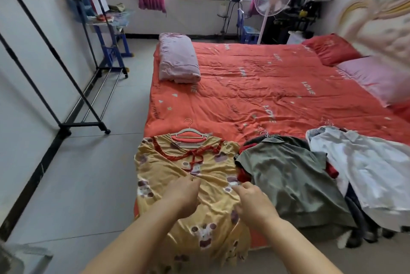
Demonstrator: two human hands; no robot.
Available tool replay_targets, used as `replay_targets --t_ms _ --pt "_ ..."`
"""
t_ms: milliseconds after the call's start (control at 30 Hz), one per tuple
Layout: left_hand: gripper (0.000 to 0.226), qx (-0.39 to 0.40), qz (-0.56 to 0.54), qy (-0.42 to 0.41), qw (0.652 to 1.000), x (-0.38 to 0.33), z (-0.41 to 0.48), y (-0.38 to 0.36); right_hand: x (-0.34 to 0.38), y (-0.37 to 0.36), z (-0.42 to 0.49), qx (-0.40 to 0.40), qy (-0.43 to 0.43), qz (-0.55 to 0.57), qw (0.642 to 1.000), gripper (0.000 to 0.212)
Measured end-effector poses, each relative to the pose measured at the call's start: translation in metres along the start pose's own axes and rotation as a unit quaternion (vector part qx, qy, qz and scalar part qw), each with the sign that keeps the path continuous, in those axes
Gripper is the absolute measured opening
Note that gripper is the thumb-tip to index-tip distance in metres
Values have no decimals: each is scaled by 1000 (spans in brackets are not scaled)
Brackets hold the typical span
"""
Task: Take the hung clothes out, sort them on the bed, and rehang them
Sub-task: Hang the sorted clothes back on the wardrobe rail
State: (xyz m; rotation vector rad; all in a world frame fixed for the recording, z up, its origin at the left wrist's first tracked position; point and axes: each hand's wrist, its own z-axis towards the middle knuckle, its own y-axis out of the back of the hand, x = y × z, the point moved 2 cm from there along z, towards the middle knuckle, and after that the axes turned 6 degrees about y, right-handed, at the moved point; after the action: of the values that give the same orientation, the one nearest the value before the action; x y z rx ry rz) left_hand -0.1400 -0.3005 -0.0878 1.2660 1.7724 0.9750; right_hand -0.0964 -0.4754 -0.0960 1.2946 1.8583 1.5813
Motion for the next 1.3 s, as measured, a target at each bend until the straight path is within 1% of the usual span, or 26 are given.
replay_targets --t_ms 133,267,400,567,700,800,1000,1133,1200,1233,1300 --pt "57 9 -25 17 1000 21 58 13 -13 6 70 29 8 -8 999 43" --pt "52 13 -55 56 997 43 121 22 -22 7 153 65 38 -3 997 38" --pt "51 37 -85 91 992 62 192 22 -34 1 246 116 66 6 991 43" --pt "54 38 -116 122 985 88 283 7 -52 -25 359 152 91 5 984 45" --pt "58 65 -133 148 978 104 337 -19 -66 -63 440 167 97 14 981 38" --pt "60 70 -140 164 974 115 369 -41 -74 -86 492 153 91 11 984 34" --pt "57 52 -169 187 966 124 401 -74 -85 -125 560 114 58 8 992 43" --pt "58 44 -165 180 969 127 405 -86 -89 -138 573 88 32 54 994 36" --pt "57 37 -167 182 968 128 404 -86 -87 -135 572 91 44 83 991 31" --pt "57 30 -171 183 968 129 402 -85 -86 -134 569 85 47 106 990 31" --pt "57 1 -174 190 966 132 398 -77 -81 -125 559 47 76 121 989 39"
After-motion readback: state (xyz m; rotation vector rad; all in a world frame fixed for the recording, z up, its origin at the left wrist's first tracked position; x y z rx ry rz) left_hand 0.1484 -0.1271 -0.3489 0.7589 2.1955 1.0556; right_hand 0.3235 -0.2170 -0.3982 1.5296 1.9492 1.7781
